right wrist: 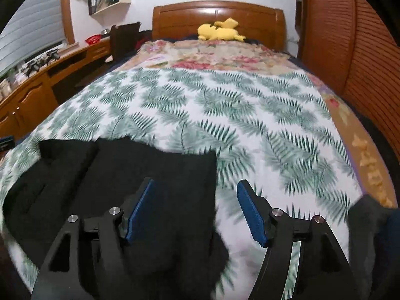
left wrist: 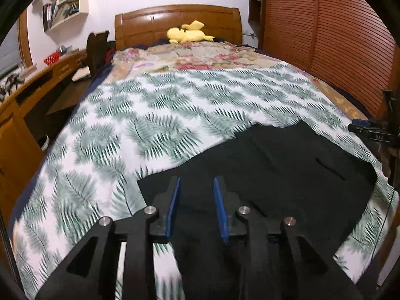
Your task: Fold large clothes
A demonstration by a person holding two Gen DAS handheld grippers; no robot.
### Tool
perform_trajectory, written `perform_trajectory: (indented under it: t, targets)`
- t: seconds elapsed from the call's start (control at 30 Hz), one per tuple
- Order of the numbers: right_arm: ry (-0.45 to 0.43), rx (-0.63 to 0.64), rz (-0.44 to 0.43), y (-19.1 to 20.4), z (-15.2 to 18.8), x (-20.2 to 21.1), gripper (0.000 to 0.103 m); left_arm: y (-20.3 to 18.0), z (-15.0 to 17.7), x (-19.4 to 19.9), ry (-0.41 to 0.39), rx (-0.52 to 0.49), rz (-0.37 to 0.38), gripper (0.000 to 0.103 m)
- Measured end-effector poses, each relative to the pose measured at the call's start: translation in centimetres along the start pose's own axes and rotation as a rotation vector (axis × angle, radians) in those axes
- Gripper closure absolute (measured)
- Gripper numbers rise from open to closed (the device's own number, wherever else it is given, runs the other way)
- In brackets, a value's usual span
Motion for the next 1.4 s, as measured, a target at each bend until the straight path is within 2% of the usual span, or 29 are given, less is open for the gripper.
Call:
perform_trajectory:
  t: [0.13,0.37,0.6,0.7,0.73,0.77,0.83,0.87,0.93,0.97,1.07,1.2,1.4]
  targets:
    - [0.046,0.011,-0.011,0.0,3.6,1.7,0.033,-1.9,3.8,1.2,0.034,0.019,0.041,0.076]
    - [0.111,-0.017,-0.031,-0.4,9.2,3.4,0.033,-3.8,9.6,3.5,0.089,0.036,0.039,0.075]
    - [0.140,-0.086,-0.008,-2.0,11.5,3.6,0.033,-4.2,12.8,4.8,0.116,0.050,0.030,0.074]
    - [0.155,-0.130,-0.025,-2.7,12.1,3.3,0.034,-3.9,13.7,4.6,0.133,0.056,0.023,0.074]
    - [0.162,-0.144,-0.039,-2.8,12.3,3.3,0.044,-3.8,13.9,4.7,0.135,0.057,0.019,0.074]
    - [0.169,-0.157,-0.064,-2.7,12.5,3.3,0.067,-3.8,14.0,4.7,0.135,0.061,0.018,0.074]
    - [0.184,-0.155,-0.108,-2.2,12.8,3.5,0.090,-3.6,14.2,4.7,0.134,0.069,0.021,0.074]
    - [0.178,-0.141,-0.105,-2.1,12.8,3.8,0.097,-3.5,14.2,4.7,0.133,0.074,0.020,0.074]
    - [0.146,-0.137,-0.122,-1.9,12.7,4.7,0.100,-3.4,14.3,4.7,0.132,0.081,0.023,0.074]
    - [0.097,-0.144,-0.122,-2.1,12.3,5.9,0.101,-3.4,14.2,4.7,0.130,0.083,0.024,0.073]
    - [0.027,-0.153,-0.065,-2.6,12.3,7.8,0.101,-3.4,14.1,4.7,0.123,0.083,0.027,0.073]
    - [0.063,-0.159,-0.043,-3.2,13.6,7.6,0.101,-3.5,13.9,4.0,0.131,0.080,0.031,0.073]
    - [0.055,-0.156,-0.034,-2.9,13.3,7.6,0.101,-3.6,14.4,3.1,0.145,0.092,0.032,0.072]
Point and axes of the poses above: each gripper's, at about its wrist camera, not at the fingertips, and x roughly against the way its jaws point, y to its left, z to its underside, the point moved 9 cm from there along -x, roughly the way its jaws point, and after that the axes turned 11 degrees about -x, right-handed, at the moved point
